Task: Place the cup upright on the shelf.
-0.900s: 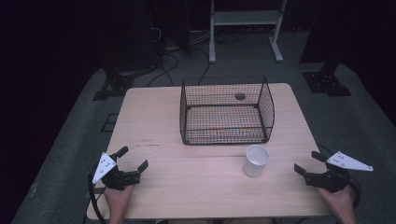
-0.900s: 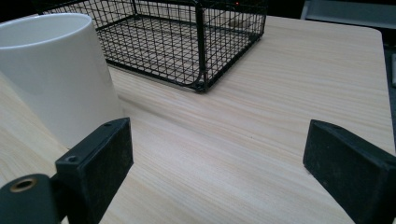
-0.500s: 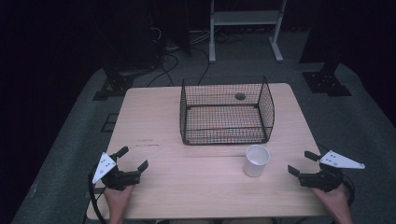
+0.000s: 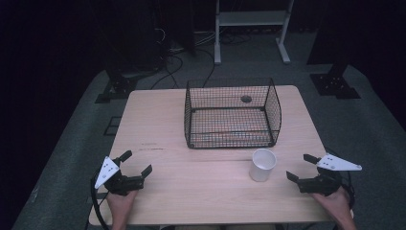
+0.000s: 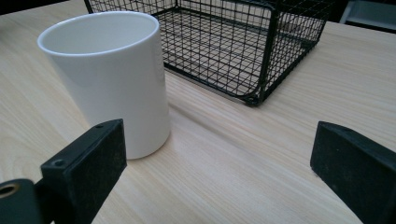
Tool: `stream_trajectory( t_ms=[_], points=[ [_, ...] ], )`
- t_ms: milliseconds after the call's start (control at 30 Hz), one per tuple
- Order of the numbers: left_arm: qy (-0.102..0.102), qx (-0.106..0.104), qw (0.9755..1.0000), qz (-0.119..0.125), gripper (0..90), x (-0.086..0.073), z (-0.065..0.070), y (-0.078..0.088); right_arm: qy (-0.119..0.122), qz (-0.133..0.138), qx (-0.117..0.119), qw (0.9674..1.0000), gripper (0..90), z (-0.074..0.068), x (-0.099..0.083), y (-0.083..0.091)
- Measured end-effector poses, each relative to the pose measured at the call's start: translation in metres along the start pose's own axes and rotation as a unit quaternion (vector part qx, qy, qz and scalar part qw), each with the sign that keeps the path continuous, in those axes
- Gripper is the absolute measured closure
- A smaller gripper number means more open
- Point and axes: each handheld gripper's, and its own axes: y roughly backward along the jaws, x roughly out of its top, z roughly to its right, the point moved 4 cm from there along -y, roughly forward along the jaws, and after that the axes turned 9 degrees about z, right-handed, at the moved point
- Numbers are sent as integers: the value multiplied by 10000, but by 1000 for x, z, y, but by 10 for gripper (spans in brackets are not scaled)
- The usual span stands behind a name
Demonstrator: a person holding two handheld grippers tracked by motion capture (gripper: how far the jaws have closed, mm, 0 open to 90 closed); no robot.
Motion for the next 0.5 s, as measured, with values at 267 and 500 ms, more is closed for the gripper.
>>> stream_trajectory(
  t_ms=[267, 500],
  points=[
    [9, -3, 10000, -1, 0, 0, 0, 0, 53, -31, 108, 9999, 25, -6, 1, -3],
    [7, 2, 10000, 7, 0, 0, -1, 0, 92, -101, 234, 9996, 25, -12, 2, -8]
  ],
)
